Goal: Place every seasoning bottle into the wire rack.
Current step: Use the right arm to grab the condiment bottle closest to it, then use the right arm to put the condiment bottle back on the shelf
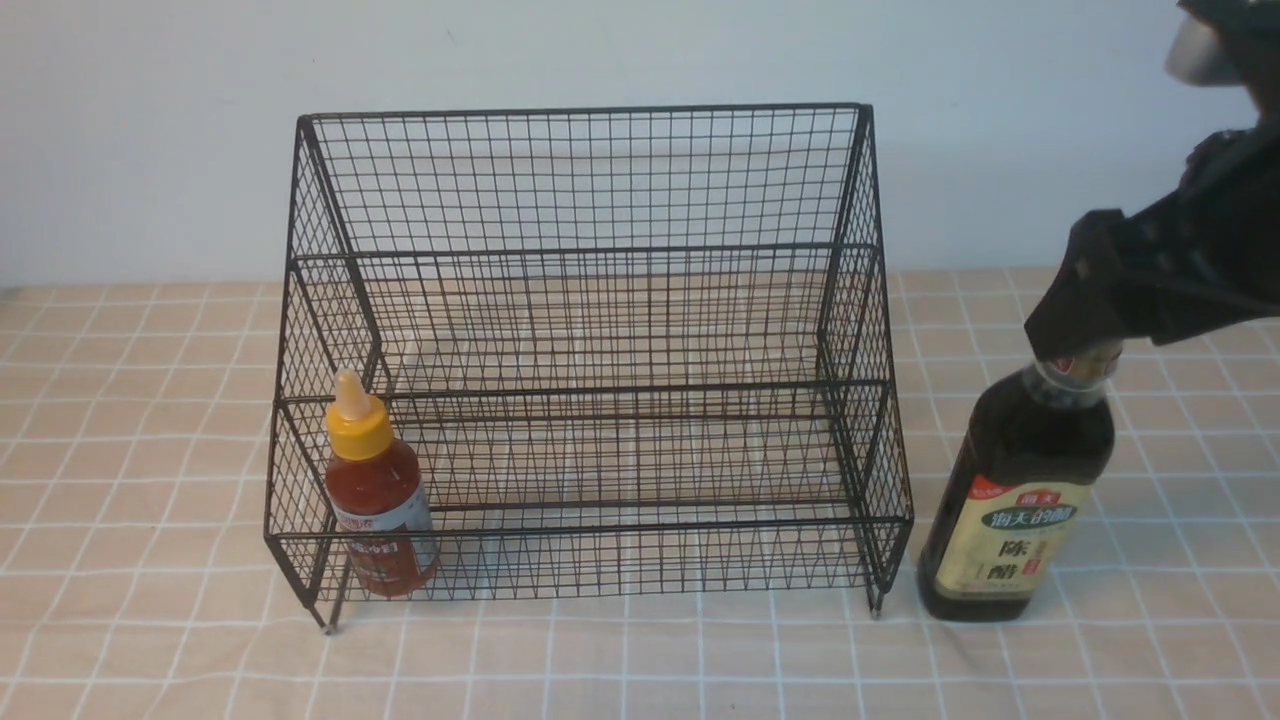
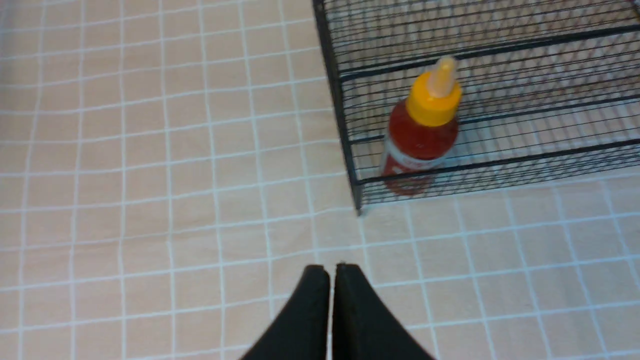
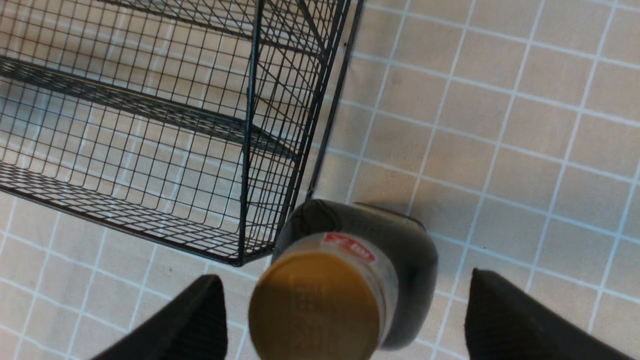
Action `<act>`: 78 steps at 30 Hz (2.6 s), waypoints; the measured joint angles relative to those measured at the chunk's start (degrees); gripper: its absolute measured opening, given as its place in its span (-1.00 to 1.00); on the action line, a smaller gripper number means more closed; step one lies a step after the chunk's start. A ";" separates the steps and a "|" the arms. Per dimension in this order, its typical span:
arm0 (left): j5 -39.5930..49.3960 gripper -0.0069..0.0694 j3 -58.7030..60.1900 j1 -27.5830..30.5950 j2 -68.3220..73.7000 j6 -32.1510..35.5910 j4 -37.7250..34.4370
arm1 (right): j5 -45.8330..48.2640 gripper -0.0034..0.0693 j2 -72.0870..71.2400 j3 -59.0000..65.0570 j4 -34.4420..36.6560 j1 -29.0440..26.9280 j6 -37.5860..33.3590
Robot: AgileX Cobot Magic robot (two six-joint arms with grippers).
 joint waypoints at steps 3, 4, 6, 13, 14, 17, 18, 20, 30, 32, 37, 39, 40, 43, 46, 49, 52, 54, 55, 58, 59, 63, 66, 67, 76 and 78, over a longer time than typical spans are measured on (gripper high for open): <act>0.07 -0.84 2.95 0.00 -1.87 -2.00 4.04 | -0.21 0.68 0.87 0.00 0.31 0.00 -0.11; 0.07 -0.84 3.31 0.00 -2.05 -2.24 4.69 | -0.20 0.66 1.11 0.00 0.37 0.05 -0.11; 0.07 -0.84 3.64 0.00 -2.12 -2.52 5.24 | -0.20 0.60 1.61 0.00 0.44 0.07 -0.11; 0.01 -0.84 3.82 0.00 -2.22 -2.72 5.51 | -0.44 0.00 2.93 0.00 0.74 0.69 -0.25; 0.01 -0.84 3.82 0.00 -2.22 -2.72 5.51 | -0.45 0.00 2.93 0.00 0.51 0.92 -0.31; 0.01 -0.84 3.82 0.00 -2.22 -2.79 5.62 | -0.51 0.02 2.93 -0.07 -0.01 1.95 -1.15; 0.01 -0.84 3.82 0.00 -2.22 -2.79 5.62 | -0.64 0.02 2.88 -0.14 -0.27 2.48 -1.50; 0.01 -0.84 3.82 0.00 -2.22 -2.79 5.66 | -0.41 0.02 2.88 -0.59 -0.69 2.99 -1.74; 0.01 -0.84 3.82 0.00 -2.22 -2.79 5.66 | 2.59 0.02 0.62 -12.06 -6.99 3.59 2.07; 0.01 -0.84 3.82 0.00 -2.22 -2.79 5.66 | 2.87 0.02 -0.58 -16.04 -8.08 3.59 2.42; 0.01 -0.84 3.82 0.00 -2.22 -2.79 5.66 | 3.87 0.02 -1.24 -24.81 -6.55 3.59 2.67; 0.01 -0.84 3.82 0.00 -2.22 -2.79 5.66 | 4.27 0.02 -1.42 -28.93 -4.59 3.59 2.74; 0.01 -0.84 3.82 0.00 -2.22 -2.79 5.66 | 4.48 0.02 -1.49 -30.44 -3.72 3.59 2.86; 0.01 -0.84 3.82 0.00 -2.22 -2.79 5.66 | 4.54 0.02 -1.56 -32.78 -1.44 3.59 2.86; 0.01 -0.84 3.82 0.00 -2.22 -2.79 5.66 | 4.72 0.02 -1.47 -34.38 3.18 3.59 2.80; 0.01 -0.84 3.82 0.00 -2.22 -2.79 5.66 | 4.72 0.02 -0.75 -34.68 7.28 3.59 2.80; 0.01 -0.84 3.82 0.00 -2.22 -2.79 5.66 | 4.31 0.02 2.17 -34.72 12.95 3.59 1.83; 0.01 -0.84 3.82 0.00 -2.22 -2.79 5.66 | 4.01 0.02 3.13 -34.72 13.97 3.59 1.42; 0.01 -0.84 3.82 0.00 -2.22 -2.79 5.66 | 3.27 0.02 4.59 -34.72 15.13 3.64 0.98; 0.01 -0.84 3.82 0.00 -2.22 -2.79 5.66 | 1.99 0.02 6.33 -34.72 15.42 3.64 0.72; 0.01 -0.84 3.82 0.00 -2.22 -2.79 5.66 | 1.06 0.02 7.17 -34.67 15.42 3.64 0.59; 0.01 -0.84 3.82 0.00 -2.22 -2.79 5.66 | -1.52 0.02 9.60 -34.67 14.90 3.64 -0.01; 0.01 -0.84 3.82 0.00 -2.22 -2.79 5.66 | -1.92 0.02 11.51 -34.67 14.89 3.64 -0.23; 0.01 -0.84 3.82 0.00 -2.22 -2.79 5.66 | -1.92 0.02 12.16 -34.67 14.89 3.64 -0.28; 0.01 -0.84 3.82 0.00 -2.22 -2.79 6.32 | 0.83 0.02 16.06 -34.37 12.45 4.32 -0.71; 0.01 -0.84 3.82 0.00 -2.22 -2.79 6.54 | 1.62 0.02 16.54 -34.32 8.92 6.31 -0.07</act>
